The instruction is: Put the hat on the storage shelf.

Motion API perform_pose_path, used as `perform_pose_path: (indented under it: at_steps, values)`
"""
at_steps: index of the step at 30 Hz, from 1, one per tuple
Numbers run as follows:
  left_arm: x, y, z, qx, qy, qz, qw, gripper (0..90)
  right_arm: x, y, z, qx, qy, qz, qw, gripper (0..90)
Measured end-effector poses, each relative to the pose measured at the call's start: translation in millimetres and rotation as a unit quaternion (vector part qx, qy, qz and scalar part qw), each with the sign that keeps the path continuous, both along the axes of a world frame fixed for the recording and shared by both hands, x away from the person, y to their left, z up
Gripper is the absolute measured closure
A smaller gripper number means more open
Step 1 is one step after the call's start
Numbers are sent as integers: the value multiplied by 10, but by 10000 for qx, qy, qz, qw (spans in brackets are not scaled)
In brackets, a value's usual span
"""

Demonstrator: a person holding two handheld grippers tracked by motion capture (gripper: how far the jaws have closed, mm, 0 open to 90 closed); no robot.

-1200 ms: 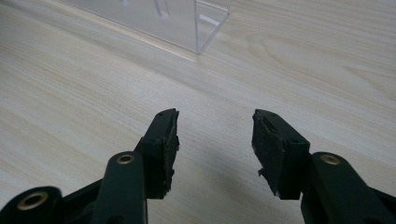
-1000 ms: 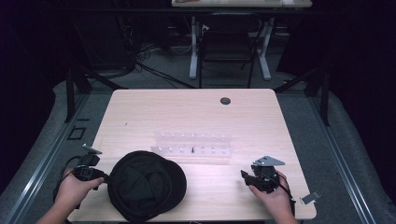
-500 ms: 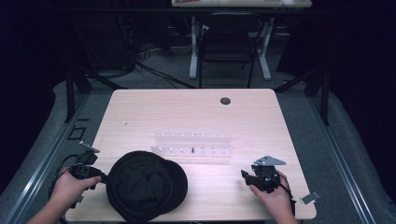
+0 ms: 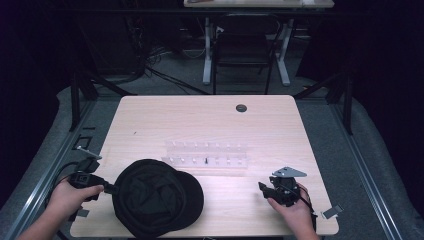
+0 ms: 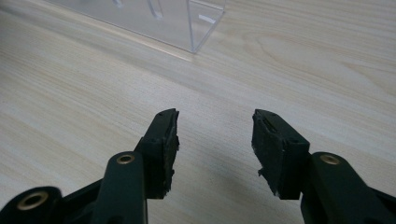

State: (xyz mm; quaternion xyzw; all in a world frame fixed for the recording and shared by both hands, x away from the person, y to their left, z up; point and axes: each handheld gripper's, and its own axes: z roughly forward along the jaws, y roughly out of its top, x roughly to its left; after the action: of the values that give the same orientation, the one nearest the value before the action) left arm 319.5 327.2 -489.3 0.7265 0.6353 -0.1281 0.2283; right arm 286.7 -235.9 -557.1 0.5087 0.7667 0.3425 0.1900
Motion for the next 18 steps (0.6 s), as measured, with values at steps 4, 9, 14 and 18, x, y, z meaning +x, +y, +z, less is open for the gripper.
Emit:
perform_pose_path:
  at_steps: [4, 9, 14, 18]
  values:
    - [-8, -13, 95, -121, 9, -22, 9999, 865, 0, 0, 0, 20, 3, -10, 10000, 502]
    - [-9, -29, 155, -175, 74, -19, 9998, 865, 0, -5, 3, 13, 16, -16, 10000, 501]
    - [-5, -42, 238, -263, 152, -52, 9995, 865, 4, -14, -1, 23, -14, -17, 10000, 500]
    - [-2, -55, 296, -315, 216, -59, 9993, 865, 6, -20, 0, 24, 1, -5, 10000, 500]
